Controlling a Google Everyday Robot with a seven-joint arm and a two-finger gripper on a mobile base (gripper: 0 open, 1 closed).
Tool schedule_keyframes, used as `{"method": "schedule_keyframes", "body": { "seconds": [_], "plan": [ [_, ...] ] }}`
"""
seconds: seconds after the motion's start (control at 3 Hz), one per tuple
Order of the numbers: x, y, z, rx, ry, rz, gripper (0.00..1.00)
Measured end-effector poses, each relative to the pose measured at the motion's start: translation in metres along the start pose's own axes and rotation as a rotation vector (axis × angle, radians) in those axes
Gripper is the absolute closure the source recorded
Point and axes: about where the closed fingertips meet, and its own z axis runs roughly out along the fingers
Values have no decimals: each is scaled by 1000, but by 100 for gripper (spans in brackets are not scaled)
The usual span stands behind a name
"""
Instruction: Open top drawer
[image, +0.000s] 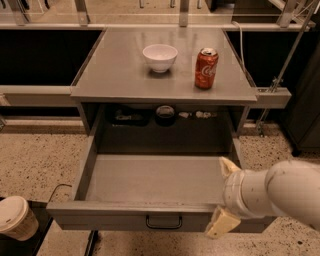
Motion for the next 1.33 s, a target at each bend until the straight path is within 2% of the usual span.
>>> {"method": "schedule_keyframes", "body": {
  "seconds": [0.33,0.67,1.0,1.33],
  "plan": [
    [-51,-93,-66,102,89,-41,0],
    [-51,-93,-66,102,89,-41,0],
    [-41,-102,-83,127,96,-14,0],
    [-1,-136,-161,268,163,95,0]
  ]
}}
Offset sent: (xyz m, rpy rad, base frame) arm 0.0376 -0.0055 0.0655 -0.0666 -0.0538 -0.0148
